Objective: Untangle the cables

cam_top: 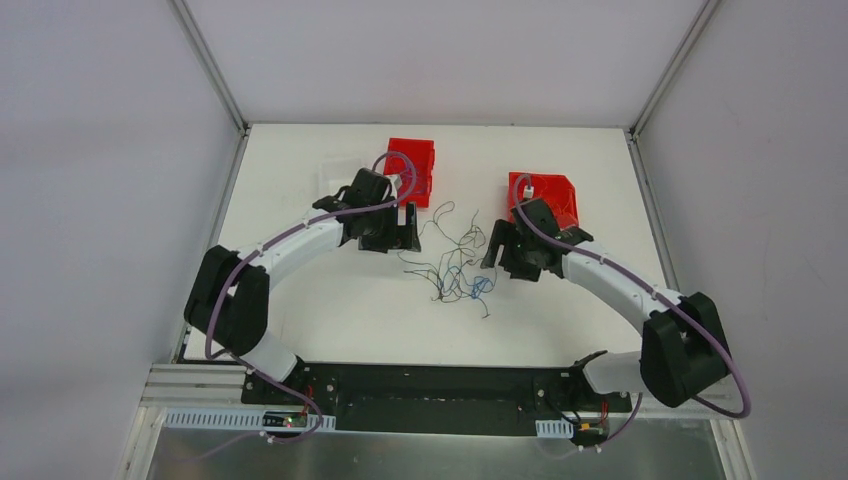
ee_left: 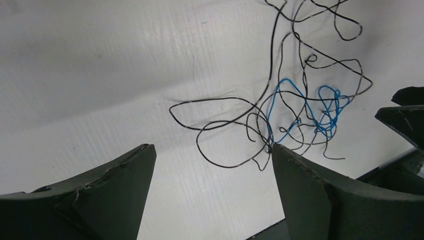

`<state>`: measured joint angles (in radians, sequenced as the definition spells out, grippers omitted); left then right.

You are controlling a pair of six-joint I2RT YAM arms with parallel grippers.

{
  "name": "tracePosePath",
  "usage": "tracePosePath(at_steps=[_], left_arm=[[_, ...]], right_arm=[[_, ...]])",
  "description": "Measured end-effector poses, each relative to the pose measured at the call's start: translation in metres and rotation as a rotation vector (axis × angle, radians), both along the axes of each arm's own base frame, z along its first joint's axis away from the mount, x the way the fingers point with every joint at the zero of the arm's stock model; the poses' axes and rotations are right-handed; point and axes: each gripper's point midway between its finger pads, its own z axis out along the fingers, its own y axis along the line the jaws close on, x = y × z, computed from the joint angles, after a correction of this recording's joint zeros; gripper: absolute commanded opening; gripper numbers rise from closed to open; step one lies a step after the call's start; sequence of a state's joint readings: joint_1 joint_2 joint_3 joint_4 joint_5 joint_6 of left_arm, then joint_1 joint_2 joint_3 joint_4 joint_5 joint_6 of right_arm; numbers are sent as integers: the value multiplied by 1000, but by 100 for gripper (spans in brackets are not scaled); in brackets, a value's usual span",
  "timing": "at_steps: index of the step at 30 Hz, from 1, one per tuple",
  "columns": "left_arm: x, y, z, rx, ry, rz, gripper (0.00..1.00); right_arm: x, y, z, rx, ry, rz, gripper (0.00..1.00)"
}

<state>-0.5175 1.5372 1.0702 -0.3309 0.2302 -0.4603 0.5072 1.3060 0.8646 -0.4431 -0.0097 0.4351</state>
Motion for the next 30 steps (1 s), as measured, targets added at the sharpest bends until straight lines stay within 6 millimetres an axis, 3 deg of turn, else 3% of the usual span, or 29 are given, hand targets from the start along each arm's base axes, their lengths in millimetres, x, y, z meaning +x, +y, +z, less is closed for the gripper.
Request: tracePosePath(at_steps=[6, 9, 11, 12, 14, 15, 18, 23, 30], left_arm=[[10, -2, -26, 58, 51, -8, 76], [14, -2, -34, 80, 62, -10, 60], [16, -2, -37, 90, 65, -11, 42], [23, -2, -39, 107, 54, -11, 26], [25, -2, -39, 111, 53, -6, 5], [28, -2, -39, 116, 48, -9, 0], [33, 1, -40, 138, 28, -6, 0], [36, 26, -25, 221, -61, 62, 0], [16, 99, 46, 237, -236, 339, 0]], right_arm=[[-3, 7, -38, -40, 88, 30, 80], [-9, 16, -51, -61, 119, 67, 73], [-15, 23, -60, -75, 138, 94, 61], [-17, 30, -63, -88, 137, 113, 35], [-16, 29, -63, -99, 131, 117, 6], [-15, 28, -64, -114, 125, 108, 0], [-13, 16, -66, -172, 113, 75, 0], [-4, -19, -52, -225, 66, -36, 0], [14, -134, -12, -209, -70, -539, 0]])
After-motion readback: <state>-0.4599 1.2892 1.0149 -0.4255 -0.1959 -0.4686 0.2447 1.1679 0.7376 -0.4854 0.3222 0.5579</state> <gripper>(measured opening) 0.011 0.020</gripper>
